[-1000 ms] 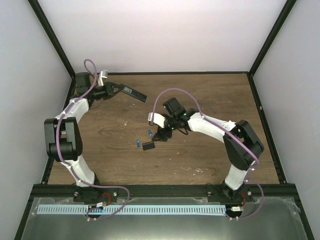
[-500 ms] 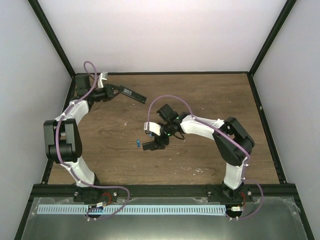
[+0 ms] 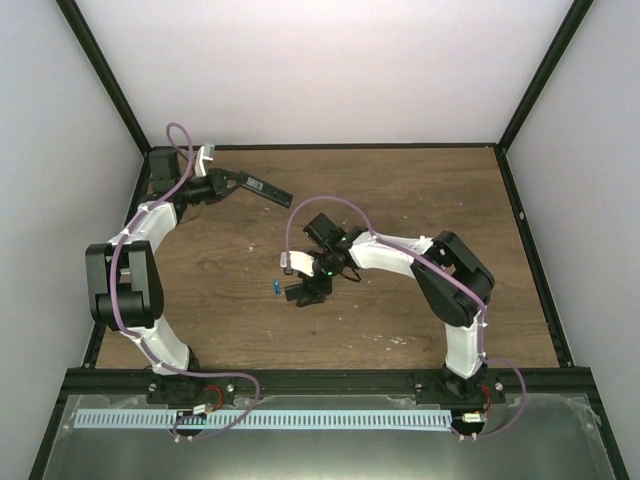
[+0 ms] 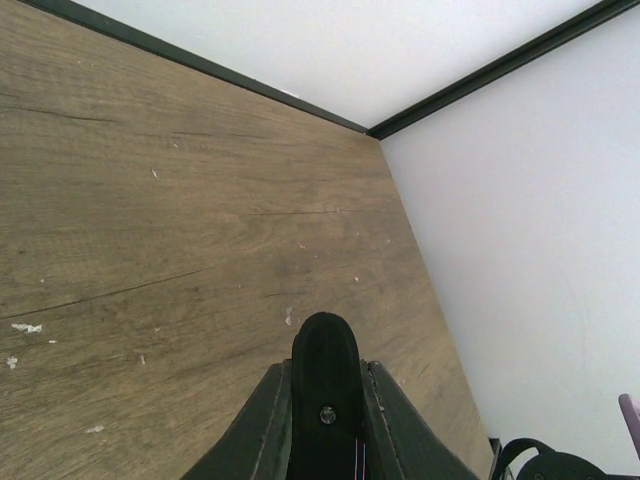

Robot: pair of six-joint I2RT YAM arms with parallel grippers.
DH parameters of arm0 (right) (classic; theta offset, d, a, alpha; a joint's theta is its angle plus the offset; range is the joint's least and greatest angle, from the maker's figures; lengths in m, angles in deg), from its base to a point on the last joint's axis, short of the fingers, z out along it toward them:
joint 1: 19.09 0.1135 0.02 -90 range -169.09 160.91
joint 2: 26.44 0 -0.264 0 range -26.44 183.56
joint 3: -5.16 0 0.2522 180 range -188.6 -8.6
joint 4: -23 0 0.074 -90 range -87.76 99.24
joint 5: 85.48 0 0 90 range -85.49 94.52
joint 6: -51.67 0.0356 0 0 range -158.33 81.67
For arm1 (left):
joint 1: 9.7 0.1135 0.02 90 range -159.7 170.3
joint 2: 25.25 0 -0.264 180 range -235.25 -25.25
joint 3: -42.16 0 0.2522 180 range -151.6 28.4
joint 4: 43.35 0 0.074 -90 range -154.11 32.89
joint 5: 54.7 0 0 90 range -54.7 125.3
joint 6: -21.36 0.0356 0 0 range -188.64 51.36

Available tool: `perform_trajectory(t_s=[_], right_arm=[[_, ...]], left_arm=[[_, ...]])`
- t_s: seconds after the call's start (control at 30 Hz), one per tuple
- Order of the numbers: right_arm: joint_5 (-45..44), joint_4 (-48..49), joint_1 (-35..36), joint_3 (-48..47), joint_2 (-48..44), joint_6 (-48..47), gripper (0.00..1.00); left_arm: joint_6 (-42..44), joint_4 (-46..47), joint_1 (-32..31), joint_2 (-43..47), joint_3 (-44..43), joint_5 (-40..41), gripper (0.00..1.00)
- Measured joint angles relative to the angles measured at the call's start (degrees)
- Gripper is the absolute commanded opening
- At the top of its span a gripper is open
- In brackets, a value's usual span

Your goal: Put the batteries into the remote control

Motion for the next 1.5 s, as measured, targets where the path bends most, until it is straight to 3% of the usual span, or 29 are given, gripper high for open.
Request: perform_trajectory(t_s=[1.5], right_arm=[[-2.14,-2.10,1.29,-3.32,4.48,-0.22,0.73]], left_arm=[[-0.04,0.39,0.00,0.13,0.42,-0.39,0.01]])
